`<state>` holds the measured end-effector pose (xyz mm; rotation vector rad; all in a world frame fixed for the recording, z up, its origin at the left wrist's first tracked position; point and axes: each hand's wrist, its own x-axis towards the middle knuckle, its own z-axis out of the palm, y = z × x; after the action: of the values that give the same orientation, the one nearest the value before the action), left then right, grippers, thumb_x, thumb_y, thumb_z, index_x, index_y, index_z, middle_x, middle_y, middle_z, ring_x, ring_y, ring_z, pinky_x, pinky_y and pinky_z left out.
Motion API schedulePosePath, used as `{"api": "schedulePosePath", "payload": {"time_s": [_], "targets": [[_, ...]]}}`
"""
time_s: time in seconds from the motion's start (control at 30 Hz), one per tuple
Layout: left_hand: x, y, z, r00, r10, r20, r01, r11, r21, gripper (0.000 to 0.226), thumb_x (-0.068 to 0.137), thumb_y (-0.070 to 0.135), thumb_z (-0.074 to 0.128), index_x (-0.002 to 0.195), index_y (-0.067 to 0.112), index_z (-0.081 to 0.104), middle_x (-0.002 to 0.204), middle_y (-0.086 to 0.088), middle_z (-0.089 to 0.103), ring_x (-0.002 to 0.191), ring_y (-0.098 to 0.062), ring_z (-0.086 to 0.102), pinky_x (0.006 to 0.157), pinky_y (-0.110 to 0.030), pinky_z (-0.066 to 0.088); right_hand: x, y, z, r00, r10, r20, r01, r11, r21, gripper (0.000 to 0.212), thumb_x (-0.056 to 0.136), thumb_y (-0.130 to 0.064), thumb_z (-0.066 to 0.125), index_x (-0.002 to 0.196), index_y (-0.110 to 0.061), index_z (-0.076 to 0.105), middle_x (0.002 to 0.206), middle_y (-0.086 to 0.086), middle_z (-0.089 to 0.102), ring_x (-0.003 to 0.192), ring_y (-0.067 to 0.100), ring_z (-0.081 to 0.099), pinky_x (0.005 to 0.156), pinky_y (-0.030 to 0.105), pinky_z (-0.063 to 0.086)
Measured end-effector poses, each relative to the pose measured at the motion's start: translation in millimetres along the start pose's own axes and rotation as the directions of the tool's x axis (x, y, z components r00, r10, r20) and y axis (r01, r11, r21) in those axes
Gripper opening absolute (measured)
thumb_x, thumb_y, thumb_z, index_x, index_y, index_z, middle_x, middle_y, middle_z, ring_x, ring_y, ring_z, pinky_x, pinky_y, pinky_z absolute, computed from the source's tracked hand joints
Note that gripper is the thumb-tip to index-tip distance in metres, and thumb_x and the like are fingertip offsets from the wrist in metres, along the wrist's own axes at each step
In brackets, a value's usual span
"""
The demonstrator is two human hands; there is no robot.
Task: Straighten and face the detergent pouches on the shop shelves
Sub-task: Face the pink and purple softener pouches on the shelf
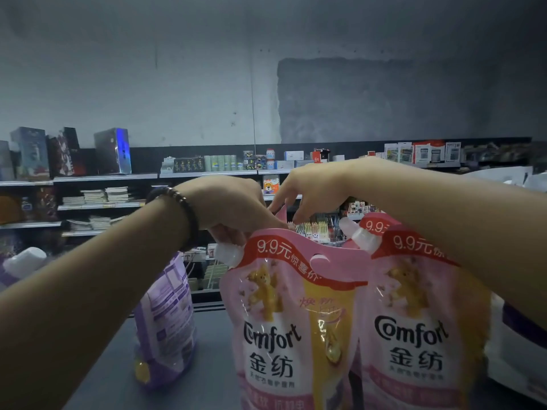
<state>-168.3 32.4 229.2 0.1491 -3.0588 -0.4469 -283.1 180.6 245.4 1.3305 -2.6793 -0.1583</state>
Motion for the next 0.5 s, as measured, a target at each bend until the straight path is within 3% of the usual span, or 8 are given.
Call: {"api": "schedulePosePath", "payload": {"time_s": [0.17,0.5], "targets": [[4,4,4,1.000,0.019,-0.007,-0.018,0.997,0.071,0.033,0.090,0.044,0.083,0.100,0.013,0.079,0.061,0.003,0.074,0.048,-0.010,0.068,0.048,-0.022,0.056,9,5,5,0.998,-0.053,-0.037,0.052,0.998,-0.026,0.034,0.099,-0.029,0.074,0.131,-0.038,0.073,0.128,-0.014,0.073,0.113,0.010,0.067,0.105,0.042,0.055],[6,2,1,0.998,0.021,-0.055,-0.014,0.993,0.119,0.021,0.089,0.032,0.085,0.100,0.014,0.081,0.073,0.000,0.078,0.055,-0.009,0.072,0.055,-0.022,0.061,13,5,9,0.998,-0.041,-0.041,0.040,0.999,-0.014,0.015,0.097,-0.032,0.077,0.112,-0.032,0.079,0.101,-0.018,0.074,0.096,0.003,0.069,0.093,0.035,0.059]]}}
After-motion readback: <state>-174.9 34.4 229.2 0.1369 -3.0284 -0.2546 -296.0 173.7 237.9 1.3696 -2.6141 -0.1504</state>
